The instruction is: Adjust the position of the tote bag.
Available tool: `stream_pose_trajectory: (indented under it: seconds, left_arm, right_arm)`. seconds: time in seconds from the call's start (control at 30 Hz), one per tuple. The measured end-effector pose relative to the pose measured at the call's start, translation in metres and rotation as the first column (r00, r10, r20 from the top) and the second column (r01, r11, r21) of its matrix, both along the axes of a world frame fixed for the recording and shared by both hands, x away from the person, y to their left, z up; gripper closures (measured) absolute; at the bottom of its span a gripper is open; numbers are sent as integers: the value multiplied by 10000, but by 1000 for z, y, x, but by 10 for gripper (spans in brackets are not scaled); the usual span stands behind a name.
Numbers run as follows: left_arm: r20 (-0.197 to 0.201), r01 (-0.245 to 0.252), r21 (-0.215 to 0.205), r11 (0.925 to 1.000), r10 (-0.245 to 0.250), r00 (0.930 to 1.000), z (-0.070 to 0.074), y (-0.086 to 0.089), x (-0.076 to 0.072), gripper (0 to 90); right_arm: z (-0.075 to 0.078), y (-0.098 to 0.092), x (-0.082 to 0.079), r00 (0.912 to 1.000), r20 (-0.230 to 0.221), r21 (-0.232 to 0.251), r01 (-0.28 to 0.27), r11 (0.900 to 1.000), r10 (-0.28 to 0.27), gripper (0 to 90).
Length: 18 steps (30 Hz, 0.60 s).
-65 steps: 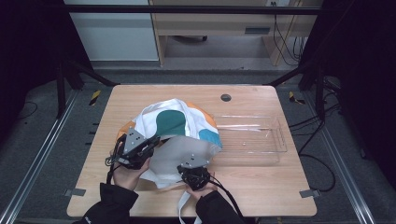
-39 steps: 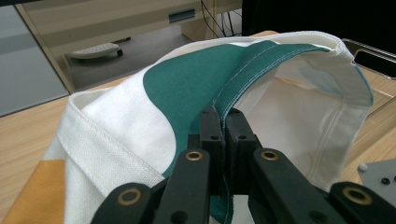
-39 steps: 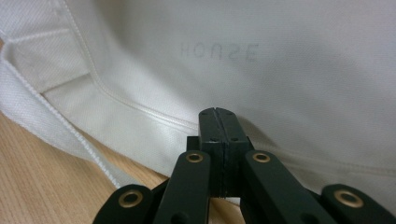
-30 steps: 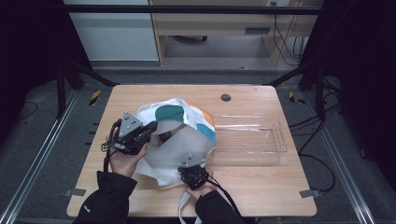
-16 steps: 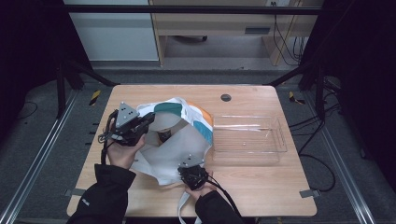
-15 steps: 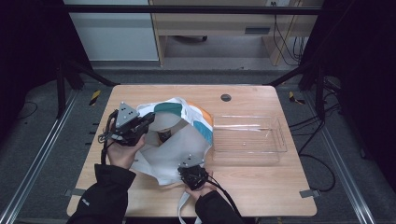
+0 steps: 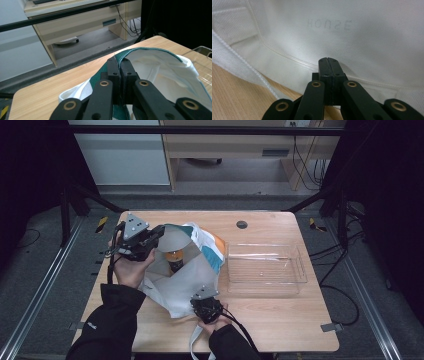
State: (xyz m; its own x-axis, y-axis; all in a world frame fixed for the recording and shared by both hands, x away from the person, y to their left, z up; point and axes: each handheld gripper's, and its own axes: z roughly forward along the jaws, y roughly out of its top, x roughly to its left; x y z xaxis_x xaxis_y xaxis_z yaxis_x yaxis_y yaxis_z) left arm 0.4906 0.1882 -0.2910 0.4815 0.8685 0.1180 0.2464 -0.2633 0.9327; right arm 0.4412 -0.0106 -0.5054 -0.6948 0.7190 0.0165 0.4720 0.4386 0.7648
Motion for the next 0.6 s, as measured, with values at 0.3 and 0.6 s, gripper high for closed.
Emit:
stream_pose_trajectory:
  seconds: [0.3, 0.6]
  left_arm:
    - [-28, -233, -133, 9996, 233, 9997, 2, -2, 12, 878]
    - [-49, -343, -262, 9991, 342, 9994, 3, -1, 25, 878]
  right_arm:
    - [0, 0, 0, 10000, 42, -3, 32, 10000, -32, 900]
    - [0, 0, 0, 10000, 58, -5, 16, 10000, -16, 900]
